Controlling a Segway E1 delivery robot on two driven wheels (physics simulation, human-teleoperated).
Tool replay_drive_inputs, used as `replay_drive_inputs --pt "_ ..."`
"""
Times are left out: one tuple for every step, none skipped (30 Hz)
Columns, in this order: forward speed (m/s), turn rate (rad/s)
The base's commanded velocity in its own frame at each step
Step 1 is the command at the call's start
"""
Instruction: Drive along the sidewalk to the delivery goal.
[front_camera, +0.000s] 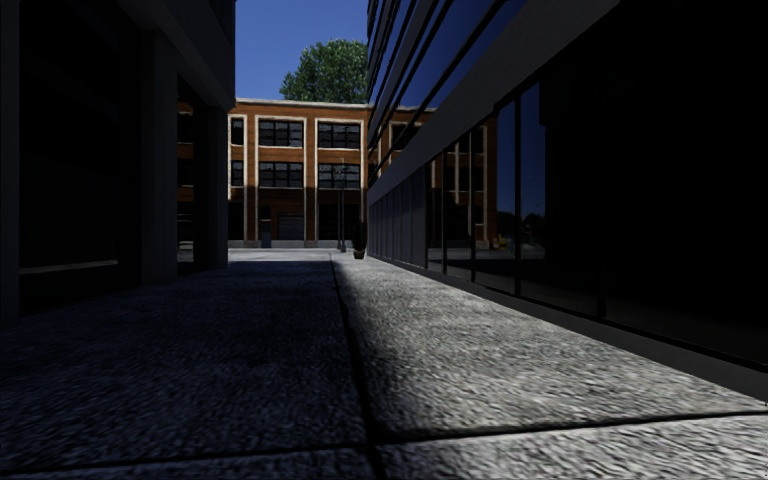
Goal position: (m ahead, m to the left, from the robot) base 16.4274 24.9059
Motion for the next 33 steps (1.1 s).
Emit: replay_drive_inputs --pt "2.00 0.00" --pt "2.00 0.00" --pt "2.00 0.00" --pt "2.00 0.00" --pt "2.00 0.00" --pt "2.00 0.00" --pt "2.00 0.00" --pt "2.00 0.00" --pt "2.00 0.00" --pt "2.00 0.00" --pt "2.00 0.00" --pt "2.00 0.00" --pt "2.00 0.00" --pt "2.00 0.00" --pt "2.00 0.00" --pt "2.00 0.00" --pt "2.00 0.00" --pt "2.00 0.00" --pt "2.00 0.00" --pt "2.00 0.00" --pt "2.00 0.00" --pt "2.00 0.00" --pt "2.00 0.00" --pt "2.00 0.00" --pt "2.00 0.02" --pt "2.00 0.09" --pt "2.00 0.09" --pt "2.00 0.11" --pt "2.00 0.12" --pt "2.00 0.12" --pt "2.00 0.13" --pt "2.00 0.13" --pt "2.00 0.13"
